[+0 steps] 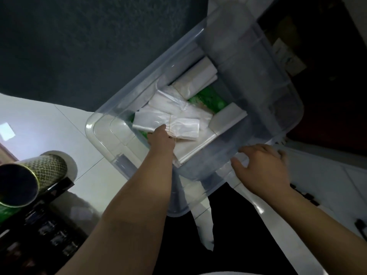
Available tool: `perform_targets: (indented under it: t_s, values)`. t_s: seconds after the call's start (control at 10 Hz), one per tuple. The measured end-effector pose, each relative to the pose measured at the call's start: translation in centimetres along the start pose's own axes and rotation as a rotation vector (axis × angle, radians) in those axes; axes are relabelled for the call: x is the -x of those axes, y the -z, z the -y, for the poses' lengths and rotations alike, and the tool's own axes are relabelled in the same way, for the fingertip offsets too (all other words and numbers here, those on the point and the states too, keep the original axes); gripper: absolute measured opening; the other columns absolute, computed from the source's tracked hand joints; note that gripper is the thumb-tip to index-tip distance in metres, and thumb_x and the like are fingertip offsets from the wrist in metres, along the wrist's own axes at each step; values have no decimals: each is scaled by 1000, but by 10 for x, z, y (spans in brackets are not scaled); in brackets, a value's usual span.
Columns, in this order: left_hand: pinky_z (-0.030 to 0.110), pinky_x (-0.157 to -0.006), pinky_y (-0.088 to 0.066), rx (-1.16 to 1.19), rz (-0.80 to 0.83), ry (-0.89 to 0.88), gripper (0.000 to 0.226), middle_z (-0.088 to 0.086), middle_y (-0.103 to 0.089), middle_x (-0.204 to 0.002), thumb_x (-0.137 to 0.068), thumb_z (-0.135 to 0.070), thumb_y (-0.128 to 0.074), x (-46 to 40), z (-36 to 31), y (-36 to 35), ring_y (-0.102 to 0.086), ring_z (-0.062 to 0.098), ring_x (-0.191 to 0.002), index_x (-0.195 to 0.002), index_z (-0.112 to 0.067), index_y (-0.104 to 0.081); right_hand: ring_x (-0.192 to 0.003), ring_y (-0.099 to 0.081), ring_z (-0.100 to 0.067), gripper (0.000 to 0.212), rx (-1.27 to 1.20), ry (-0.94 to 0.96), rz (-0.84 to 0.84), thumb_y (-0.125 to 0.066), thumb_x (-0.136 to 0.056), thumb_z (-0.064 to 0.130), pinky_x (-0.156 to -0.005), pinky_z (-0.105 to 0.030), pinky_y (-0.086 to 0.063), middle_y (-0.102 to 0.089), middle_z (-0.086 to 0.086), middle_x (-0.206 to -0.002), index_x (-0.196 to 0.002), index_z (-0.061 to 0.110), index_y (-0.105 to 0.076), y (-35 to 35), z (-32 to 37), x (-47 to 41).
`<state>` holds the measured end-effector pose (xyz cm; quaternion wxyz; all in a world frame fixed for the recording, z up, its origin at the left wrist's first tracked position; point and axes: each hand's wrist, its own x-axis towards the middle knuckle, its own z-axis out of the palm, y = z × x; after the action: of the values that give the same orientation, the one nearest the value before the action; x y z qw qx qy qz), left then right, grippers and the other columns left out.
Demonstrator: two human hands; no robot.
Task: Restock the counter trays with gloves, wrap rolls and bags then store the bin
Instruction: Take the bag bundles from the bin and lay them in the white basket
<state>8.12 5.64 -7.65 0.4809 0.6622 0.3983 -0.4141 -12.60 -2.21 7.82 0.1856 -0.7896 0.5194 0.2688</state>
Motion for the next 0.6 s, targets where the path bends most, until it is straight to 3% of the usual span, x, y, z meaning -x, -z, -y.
perform_targets:
  t_s: [0.1,0.2,0.3,0.4,0.5,0.6]
  values:
    - [35,-90,-57,182,-47,-75,54,19,-59,-136,-90,10,-58,33,-6,0,-63,31,-111,-140,-7,-48,-122,-54,-27,38,-126,61,17,-59,-88,42,-108,-47,-33,-67,-4,-126,-120,26,-67,12,9,-2]
    - [56,-91,-54,162,91,-122,52,16,-64,-124,-87,12,-60,60,-8,11,-66,35,-106,-133,-11,-52,-122,-55,-26,43,-369,151,58,-66,-87,33,-105,-35,-40,-63,-6,-132,-128,21,-63,23,17,-11]
    - [44,-84,-60,-9,372,-150,36,9,-72,-113,-87,5,-66,89,-10,34,-72,25,-94,-115,-17,-62,-114,-56,-17,55,-658,119,185,-75,-83,29,-89,-19,-38,-60,-4,-129,-134,21,-57,36,28,-28]
    - [43,-86,-59,-80,543,-149,36,6,-75,-111,-86,2,-68,111,-8,44,-73,24,-96,-116,-17,-64,-103,-61,-15,56,-794,66,332,-78,-81,28,-79,-18,-46,-62,-4,-122,-133,21,-58,45,31,-41]
    - [45,-86,-58,-161,700,-143,38,4,-75,-112,-84,0,-70,132,-5,48,-72,23,-96,-116,-19,-65,-101,-66,-19,49,-935,14,559,-80,-78,23,-84,-30,-56,-69,-4,-118,-125,22,-66,53,24,-46]
    - [40,-79,-61,-249,759,-151,35,4,-76,-108,-83,2,-71,141,-5,42,-73,22,-92,-110,-20,-68,-91,-71,-27,41,-1151,2,597,-79,-77,11,-67,-34,-58,-74,-10,-109,-117,17,-69,52,10,-37]
